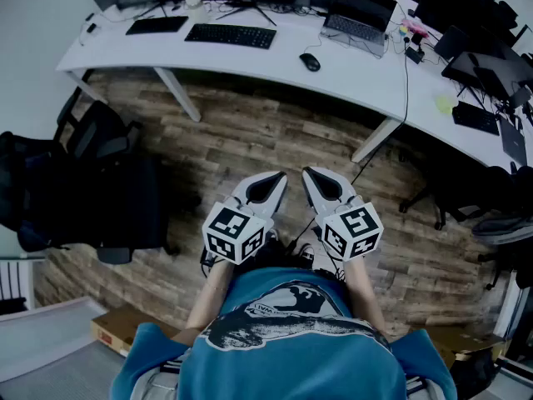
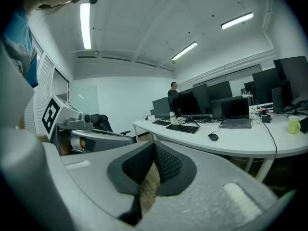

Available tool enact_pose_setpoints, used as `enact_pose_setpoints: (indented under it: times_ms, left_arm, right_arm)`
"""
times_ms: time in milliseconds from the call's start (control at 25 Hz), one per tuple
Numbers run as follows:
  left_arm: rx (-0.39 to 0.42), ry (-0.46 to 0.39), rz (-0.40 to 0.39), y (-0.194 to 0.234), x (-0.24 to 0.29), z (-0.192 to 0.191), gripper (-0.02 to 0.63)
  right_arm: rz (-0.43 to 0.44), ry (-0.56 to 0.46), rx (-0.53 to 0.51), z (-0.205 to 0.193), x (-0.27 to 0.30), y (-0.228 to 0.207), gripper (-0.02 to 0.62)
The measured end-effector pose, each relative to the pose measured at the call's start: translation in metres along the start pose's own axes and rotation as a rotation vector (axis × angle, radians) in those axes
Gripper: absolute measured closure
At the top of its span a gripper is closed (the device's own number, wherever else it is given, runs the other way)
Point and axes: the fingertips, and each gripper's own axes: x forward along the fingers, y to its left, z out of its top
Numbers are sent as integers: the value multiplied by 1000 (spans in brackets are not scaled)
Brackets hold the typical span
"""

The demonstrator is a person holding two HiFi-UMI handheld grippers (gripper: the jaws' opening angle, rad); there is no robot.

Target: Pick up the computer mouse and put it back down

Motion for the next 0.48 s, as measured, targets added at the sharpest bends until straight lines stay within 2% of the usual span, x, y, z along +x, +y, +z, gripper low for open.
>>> enact_pose_setpoints:
  times_ms: [480]
  left_arm:
    - [-6,15,-11,24,-8,-1,591]
  right_arm:
    - [-23,-22,37,-1,21,7,594]
